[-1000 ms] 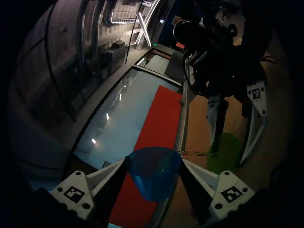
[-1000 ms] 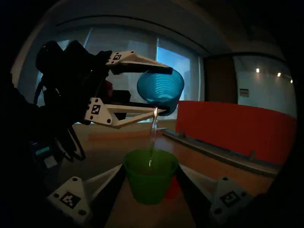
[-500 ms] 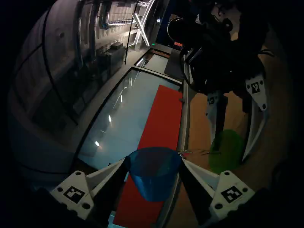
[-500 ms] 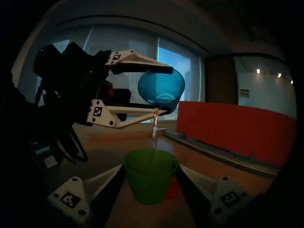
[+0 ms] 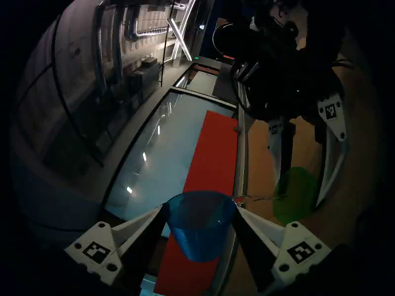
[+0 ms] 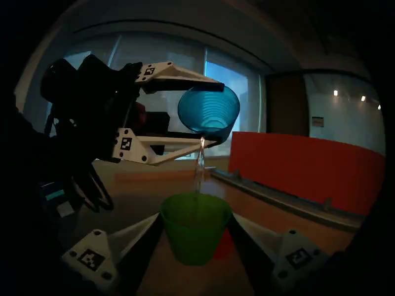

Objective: Pour water

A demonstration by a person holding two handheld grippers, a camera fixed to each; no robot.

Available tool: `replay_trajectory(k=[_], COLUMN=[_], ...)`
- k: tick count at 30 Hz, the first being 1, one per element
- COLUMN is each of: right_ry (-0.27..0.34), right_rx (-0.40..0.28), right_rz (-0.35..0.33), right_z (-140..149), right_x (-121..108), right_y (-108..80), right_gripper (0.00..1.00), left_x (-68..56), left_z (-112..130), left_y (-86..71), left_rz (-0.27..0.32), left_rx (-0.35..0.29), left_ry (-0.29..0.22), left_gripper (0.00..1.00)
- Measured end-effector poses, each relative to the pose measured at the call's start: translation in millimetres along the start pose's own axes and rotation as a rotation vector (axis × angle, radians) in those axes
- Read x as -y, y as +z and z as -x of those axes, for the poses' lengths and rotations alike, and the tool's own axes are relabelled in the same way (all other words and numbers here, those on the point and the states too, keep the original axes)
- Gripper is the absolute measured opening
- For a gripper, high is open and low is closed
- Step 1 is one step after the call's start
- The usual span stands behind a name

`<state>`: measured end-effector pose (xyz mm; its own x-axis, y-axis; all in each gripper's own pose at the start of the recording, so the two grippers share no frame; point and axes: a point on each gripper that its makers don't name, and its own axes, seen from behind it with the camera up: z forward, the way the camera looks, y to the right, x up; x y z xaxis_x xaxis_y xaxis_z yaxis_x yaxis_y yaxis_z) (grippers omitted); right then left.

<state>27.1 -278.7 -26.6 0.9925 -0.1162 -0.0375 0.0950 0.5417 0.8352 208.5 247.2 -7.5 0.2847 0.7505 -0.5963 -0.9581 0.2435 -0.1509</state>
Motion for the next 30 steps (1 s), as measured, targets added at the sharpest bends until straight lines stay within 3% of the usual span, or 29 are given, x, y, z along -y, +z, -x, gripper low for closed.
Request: replay_trajectory(k=[30], right_ry=[-0.007], right_rx=[-0.008], right_rz=[0.009], right_z=[-2], right_x=[-4], right_y=[-6.8], right_gripper=[0.91], left_x=[4.1], left_z=[-11], left_y=[4.3], left_rz=[-0.008], left_rx=[-0.015], left_ry=[0.103], left_gripper=[0.89])
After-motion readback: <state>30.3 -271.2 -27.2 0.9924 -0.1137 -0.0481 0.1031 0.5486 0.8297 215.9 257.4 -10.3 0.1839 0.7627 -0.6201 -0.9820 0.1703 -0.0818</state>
